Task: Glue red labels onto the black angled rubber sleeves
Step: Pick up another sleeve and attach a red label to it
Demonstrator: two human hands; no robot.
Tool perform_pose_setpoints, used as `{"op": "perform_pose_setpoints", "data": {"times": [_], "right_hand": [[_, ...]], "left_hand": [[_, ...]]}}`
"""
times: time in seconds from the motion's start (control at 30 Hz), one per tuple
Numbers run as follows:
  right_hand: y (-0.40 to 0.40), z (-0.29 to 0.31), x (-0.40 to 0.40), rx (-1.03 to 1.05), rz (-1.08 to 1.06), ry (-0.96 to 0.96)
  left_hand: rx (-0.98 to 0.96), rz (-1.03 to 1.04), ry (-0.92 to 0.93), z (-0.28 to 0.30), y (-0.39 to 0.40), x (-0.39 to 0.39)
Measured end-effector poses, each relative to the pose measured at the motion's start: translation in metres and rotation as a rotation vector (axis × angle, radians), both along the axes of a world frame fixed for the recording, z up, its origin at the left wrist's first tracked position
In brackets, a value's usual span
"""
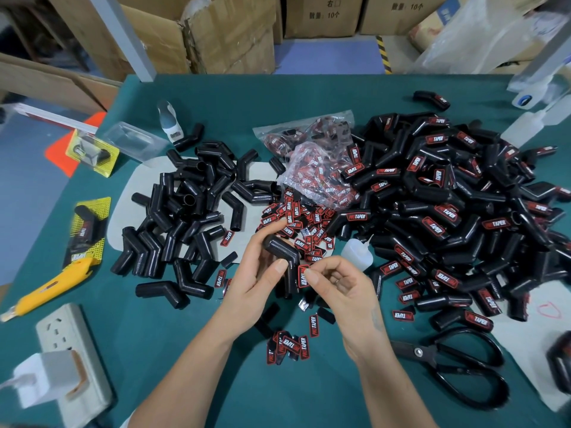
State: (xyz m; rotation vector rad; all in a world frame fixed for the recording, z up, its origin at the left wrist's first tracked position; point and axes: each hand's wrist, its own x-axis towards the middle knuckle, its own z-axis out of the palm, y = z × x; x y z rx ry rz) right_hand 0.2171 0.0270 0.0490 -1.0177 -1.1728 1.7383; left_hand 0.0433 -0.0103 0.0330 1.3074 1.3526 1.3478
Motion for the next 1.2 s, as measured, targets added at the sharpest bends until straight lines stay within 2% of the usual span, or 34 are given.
{"op": "perform_pose_setpoints", "data": {"times": [0.7,1.2], "right_hand": [[0.0018,-0.0004,0.0015,0.000,-0.029,0.013],[0.0005,-0.0011,0.0014,-0.088,0.059,0.010]], "left_hand": [[0.006,-0.006,-0.035,-0.0047,0.0007,-0.0022],[0.054,0.016,-0.008,-0.0057,-0.0010,-0.0006]]}}
